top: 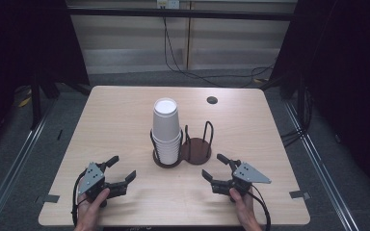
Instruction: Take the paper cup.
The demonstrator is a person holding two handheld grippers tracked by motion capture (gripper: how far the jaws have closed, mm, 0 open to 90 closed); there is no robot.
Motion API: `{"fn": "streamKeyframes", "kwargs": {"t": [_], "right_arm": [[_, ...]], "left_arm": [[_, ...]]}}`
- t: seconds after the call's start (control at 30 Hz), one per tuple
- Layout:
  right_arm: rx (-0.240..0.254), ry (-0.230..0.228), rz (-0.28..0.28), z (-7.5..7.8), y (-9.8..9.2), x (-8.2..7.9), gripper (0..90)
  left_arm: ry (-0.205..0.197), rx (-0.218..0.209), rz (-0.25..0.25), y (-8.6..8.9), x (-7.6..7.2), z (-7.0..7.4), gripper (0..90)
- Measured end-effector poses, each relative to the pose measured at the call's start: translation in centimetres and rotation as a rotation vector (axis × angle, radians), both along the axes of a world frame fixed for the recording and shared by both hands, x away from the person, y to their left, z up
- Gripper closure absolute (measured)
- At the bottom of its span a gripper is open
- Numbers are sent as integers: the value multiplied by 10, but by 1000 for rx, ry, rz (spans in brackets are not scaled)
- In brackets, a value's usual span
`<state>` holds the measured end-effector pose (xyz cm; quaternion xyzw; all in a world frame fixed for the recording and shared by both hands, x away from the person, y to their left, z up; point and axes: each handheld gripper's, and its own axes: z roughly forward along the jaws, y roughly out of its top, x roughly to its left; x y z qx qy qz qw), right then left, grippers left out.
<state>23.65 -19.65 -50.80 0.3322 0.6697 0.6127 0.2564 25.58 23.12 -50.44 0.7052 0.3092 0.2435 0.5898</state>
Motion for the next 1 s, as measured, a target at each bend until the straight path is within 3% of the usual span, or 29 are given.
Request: {"fn": "streamKeyframes", "kwargs": {"t": [0.23,0.6,1.0], "right_arm": [[-12,25,-17,1,1,2,181],[-43,59,-12,2,6,4,156],[-74,127,72,25,11,8,138]], "left_arm": [[23,-14,-7,0,1,0,156],[11,-12,-18,0,1,0,156],[5,-30,-22,-1,1,-1,157]]}}
